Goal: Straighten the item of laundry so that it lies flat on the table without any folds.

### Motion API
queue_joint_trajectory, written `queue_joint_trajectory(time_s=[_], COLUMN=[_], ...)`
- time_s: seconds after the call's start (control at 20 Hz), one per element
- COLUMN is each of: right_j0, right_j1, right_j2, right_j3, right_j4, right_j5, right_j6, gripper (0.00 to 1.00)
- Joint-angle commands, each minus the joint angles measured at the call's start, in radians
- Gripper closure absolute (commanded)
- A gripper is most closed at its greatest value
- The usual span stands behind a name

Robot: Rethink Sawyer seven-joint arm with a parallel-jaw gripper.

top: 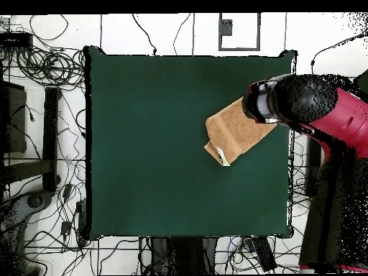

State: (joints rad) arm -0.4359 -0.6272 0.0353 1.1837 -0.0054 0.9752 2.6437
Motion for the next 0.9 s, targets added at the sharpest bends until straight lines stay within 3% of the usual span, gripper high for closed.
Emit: queue_joint_trajectory(time_s=[0.05, 0.35, 0.5, 0.75, 0.9], right_j0=[0.017, 0.015, 0.011, 0.004, 0.012], right_j1=[0.017, 0.01, -0.001, -0.023, -0.021], right_j2=[0.163, 0.17, 0.176, 0.2, 0.197], right_j3=[0.087, 0.11, 0.173, 0.317, 0.352], right_j4=[-0.035, -0.025, 0.01, 0.078, 0.085], right_j5=[-0.06, -0.049, -0.052, -0.146, -0.21], right_j6=[-0.256, -0.218, -0.167, -0.077, -0.045], gripper=[0.0, 0.0, 0.0, 0.0, 0.0])
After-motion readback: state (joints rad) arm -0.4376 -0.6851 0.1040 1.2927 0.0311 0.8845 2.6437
